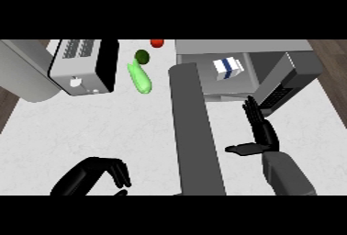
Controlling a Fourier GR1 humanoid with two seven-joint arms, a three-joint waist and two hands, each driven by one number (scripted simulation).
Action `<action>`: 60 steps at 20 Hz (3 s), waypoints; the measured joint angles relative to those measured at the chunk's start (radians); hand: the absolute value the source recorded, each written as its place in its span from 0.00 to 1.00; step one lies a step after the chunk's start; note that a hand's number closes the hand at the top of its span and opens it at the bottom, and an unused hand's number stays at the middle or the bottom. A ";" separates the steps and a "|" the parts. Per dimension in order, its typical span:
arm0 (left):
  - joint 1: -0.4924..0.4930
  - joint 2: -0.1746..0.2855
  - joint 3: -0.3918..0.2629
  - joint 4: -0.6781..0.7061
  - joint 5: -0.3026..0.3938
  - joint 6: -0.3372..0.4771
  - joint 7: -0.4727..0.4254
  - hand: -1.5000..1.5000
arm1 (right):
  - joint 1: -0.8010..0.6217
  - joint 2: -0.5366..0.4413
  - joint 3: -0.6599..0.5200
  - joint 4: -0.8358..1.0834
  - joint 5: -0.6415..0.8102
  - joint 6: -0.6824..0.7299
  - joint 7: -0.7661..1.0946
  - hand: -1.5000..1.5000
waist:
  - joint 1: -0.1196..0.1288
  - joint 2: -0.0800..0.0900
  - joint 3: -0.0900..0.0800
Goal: Pick up the milk, place it into the microwave and close the microwave
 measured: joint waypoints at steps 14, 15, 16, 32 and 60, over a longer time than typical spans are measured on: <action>-0.197 -0.010 -0.188 0.272 -0.223 0.180 -0.114 1.00 | 0.500 -0.088 0.035 -0.473 -0.109 0.097 0.031 0.00 | -0.013 0.004 -0.002; -0.216 -0.010 -0.207 0.301 -0.228 0.204 -0.129 1.00 | 0.530 -0.092 0.038 -0.520 -0.125 0.110 0.045 0.00 | -0.011 0.005 -0.002; -0.224 -0.010 -0.228 0.320 -0.244 0.230 -0.145 1.00 | 0.568 -0.097 0.042 -0.563 -0.139 0.125 0.051 0.00 | -0.009 0.005 -0.002; -0.450 -0.002 -0.710 0.581 -0.007 0.678 -0.125 1.00 | 0.850 -0.195 0.119 -1.146 -0.432 0.316 0.271 0.00 | -0.032 0.016 -0.001; -0.950 -0.009 -0.889 0.762 0.454 1.298 -0.081 1.00 | 0.867 -0.293 0.236 -1.610 -0.683 0.374 0.582 0.00 | -0.170 0.051 -0.003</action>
